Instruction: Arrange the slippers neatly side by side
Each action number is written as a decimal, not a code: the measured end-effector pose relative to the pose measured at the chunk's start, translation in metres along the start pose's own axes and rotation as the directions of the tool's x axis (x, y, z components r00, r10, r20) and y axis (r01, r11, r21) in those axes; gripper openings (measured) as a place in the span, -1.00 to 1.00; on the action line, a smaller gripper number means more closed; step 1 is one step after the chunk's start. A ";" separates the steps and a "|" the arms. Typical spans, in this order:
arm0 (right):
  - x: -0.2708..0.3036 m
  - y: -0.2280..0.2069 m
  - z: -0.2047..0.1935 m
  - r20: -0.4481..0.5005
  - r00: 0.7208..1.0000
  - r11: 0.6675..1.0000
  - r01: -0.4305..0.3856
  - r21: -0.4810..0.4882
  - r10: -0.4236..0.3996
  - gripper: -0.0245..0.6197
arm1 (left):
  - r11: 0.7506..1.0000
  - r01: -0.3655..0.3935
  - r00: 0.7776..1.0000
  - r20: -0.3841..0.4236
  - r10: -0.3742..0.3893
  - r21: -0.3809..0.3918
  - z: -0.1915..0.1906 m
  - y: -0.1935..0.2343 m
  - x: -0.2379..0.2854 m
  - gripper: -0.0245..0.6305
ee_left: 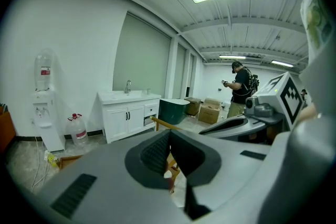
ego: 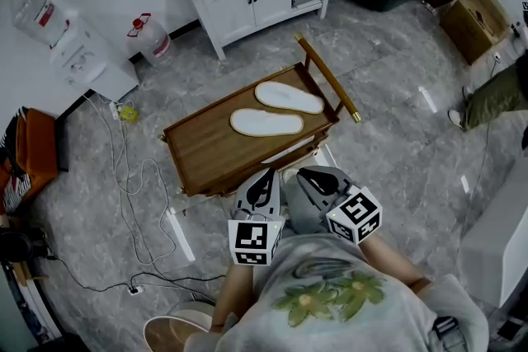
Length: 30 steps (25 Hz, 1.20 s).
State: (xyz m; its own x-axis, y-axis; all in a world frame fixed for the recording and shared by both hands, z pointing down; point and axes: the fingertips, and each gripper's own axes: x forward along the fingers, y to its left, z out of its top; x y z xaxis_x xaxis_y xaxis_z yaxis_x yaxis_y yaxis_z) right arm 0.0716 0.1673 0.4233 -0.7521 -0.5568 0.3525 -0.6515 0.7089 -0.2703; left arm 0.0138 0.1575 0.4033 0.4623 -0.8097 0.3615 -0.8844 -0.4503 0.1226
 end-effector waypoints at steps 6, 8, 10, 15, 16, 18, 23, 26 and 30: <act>0.035 -0.017 -0.002 -0.082 0.994 0.998 -0.070 0.003 0.070 -0.65 | 0.999 -0.031 1.000 -0.004 0.031 -0.022 0.011 0.026 0.016 -0.88; 0.046 -0.022 -0.001 -0.108 0.991 0.996 -0.084 0.004 0.083 -0.57 | 0.999 -0.040 0.999 -0.013 0.040 -0.025 0.013 0.035 0.020 -0.88; 0.056 -0.027 0.006 -0.119 0.989 0.996 -0.094 -0.008 0.093 -0.53 | 0.998 -0.052 0.998 -0.018 0.052 -0.035 0.017 0.046 0.026 -0.88; 0.079 -0.046 0.023 -0.130 0.987 0.994 -0.104 -0.044 0.098 -0.44 | 0.996 -0.078 0.997 -0.024 0.077 -0.039 0.027 0.065 0.042 -0.88; 0.083 -0.050 0.027 -0.129 0.987 0.993 -0.103 -0.049 0.096 -0.41 | 0.996 -0.082 0.996 -0.027 0.081 -0.039 0.028 0.070 0.044 -0.88; 0.092 -0.057 0.033 -0.128 0.988 0.993 -0.100 -0.063 0.091 -0.37 | 0.995 -0.094 0.995 -0.031 0.093 -0.041 0.030 0.078 0.048 -0.87; 0.110 -0.070 0.036 -0.156 0.983 0.990 -0.111 -0.085 0.097 -0.29 | 0.991 -0.120 0.992 -0.044 0.117 -0.055 0.029 0.095 0.057 -0.88; 0.121 -0.077 0.036 -0.177 0.978 0.987 -0.126 -0.103 0.106 -0.28 | 0.988 -0.134 0.990 -0.056 0.131 -0.070 0.029 0.104 0.063 -0.88; 0.137 -0.085 0.028 -0.232 0.964 0.980 -0.160 -0.118 0.129 -0.26 | 0.984 -0.158 0.986 -0.076 0.151 -0.088 0.026 0.116 0.070 -0.88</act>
State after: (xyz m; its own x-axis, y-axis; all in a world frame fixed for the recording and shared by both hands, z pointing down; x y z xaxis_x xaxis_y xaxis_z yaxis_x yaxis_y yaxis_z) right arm 0.0214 0.0192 0.4695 -0.7863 -0.3450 0.5125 -0.5068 0.8346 -0.2158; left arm -0.0546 0.0392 0.4182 0.3170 -0.8376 0.4449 -0.9484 -0.2820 0.1449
